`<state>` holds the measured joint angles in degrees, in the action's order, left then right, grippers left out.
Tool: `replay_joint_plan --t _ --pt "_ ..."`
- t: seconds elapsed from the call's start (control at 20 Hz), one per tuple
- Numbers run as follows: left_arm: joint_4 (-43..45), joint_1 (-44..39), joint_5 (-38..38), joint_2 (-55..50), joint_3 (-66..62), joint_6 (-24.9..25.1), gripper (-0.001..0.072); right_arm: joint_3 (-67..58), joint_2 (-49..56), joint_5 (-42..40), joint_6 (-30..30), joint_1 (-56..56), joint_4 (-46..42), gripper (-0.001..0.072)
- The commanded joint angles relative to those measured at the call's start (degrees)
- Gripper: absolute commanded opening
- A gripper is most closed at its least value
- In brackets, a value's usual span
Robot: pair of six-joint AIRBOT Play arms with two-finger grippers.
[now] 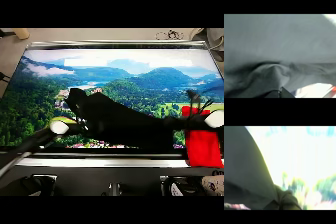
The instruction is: Fold the shirts.
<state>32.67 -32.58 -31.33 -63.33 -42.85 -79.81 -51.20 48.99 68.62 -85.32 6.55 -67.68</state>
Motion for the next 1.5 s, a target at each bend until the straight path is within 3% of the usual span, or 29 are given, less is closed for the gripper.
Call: replay_joint_plan --t 0.0,0.15,0.3,0.5,0.7,0.85,1.0,1.1,1.3,1.45 --pt "13.16 7.91 -2.43 16.52 -11.72 2.27 0.0023 -22.32 -1.42 -0.68 1.16 -0.02 0.2 0.0019" --pt "13.68 15.34 1.66 26.6 -27.3 2.27 0.0023 -43.19 -3.91 -5.38 1.11 -0.02 1.66 0.0019" --pt "15.65 21.33 3.74 29.88 -41.77 2.32 0.0023 -54.97 -6.69 -8.92 1.11 -0.02 1.64 0.0019" --pt "23.61 24.98 3.78 29.27 -48.17 2.23 0.0023 -57.53 -8.44 -7.87 0.92 -0.02 1.03 0.0018" --pt "32.28 29.46 3.67 25.66 -48.13 -4.24 0.0024 -57.53 -5.2 -3.23 0.94 -0.02 0.09 0.0018" --pt "33.64 33.75 0.85 20.55 -48.13 -4.85 0.0024 -57.46 2.08 5.16 0.92 -0.02 -0.39 0.0018" --pt "33.59 37.13 -8.68 12.46 -47.84 -4.87 0.0025 -54.88 12.98 13.33 0.33 -0.04 -0.24 0.0018" --pt "33.59 37.18 -13.11 5.73 -46.62 -4.87 0.0025 -52.13 21.99 12.04 -0.2 -0.04 2.12 0.0018" --pt "33.33 35.15 -15.39 -8.92 -44.7 -6.47 0.0029 -51.34 40.76 2.23 -3.72 -0.04 14.93 0.0019" --pt "31.39 32.61 -20.33 -18.75 -44.7 -11.28 0.003 -51.32 50.1 4.72 -8.0 -0.04 23.32 0.0019"
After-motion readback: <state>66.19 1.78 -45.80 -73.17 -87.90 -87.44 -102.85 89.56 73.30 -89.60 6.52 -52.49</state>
